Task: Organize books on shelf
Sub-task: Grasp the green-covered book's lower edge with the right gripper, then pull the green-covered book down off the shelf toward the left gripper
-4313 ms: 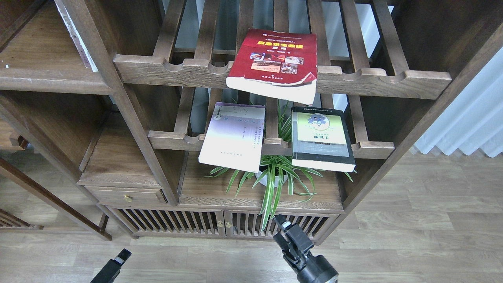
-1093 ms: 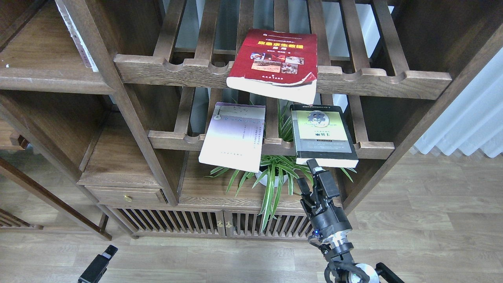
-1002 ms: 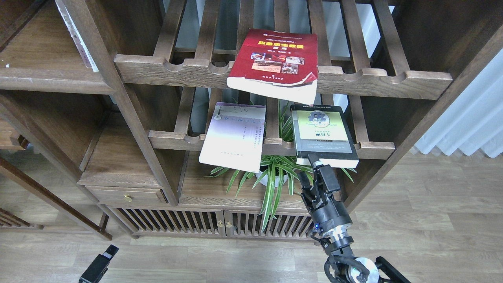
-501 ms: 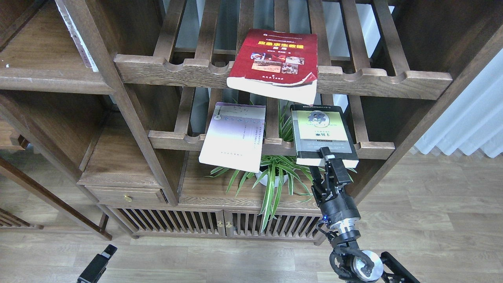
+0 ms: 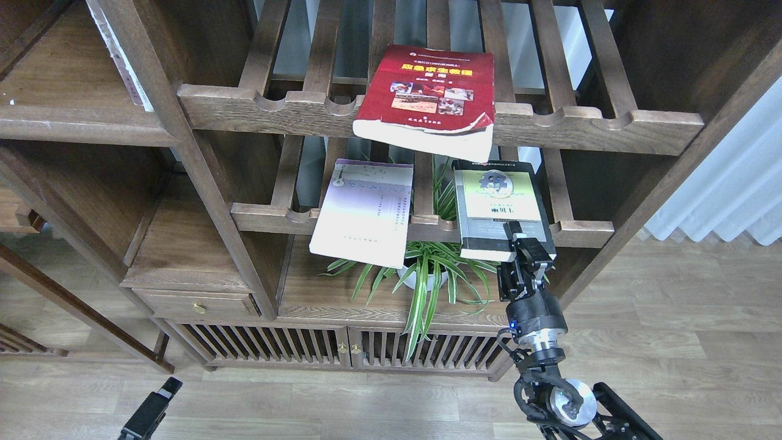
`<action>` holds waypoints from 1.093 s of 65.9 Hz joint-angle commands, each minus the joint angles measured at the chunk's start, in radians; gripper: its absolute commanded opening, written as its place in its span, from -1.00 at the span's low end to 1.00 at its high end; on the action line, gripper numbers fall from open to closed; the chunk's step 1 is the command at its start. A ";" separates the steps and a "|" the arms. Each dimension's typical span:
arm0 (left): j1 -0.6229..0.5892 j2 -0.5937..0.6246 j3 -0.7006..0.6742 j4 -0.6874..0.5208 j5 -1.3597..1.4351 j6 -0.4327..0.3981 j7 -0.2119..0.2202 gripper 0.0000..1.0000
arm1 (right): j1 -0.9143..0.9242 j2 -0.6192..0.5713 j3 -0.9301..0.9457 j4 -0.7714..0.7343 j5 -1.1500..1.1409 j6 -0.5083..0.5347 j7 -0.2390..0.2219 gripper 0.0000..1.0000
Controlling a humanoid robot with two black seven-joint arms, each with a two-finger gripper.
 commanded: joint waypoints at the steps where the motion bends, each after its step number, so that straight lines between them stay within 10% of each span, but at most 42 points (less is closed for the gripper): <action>1: -0.009 0.000 0.000 0.012 0.002 0.000 -0.001 1.00 | -0.025 0.000 -0.020 0.012 -0.004 0.000 -0.008 -0.93; 72: -0.093 -0.054 0.074 0.127 -0.051 0.000 -0.008 1.00 | -0.321 -0.090 -0.223 0.110 -0.051 0.000 -0.023 -0.93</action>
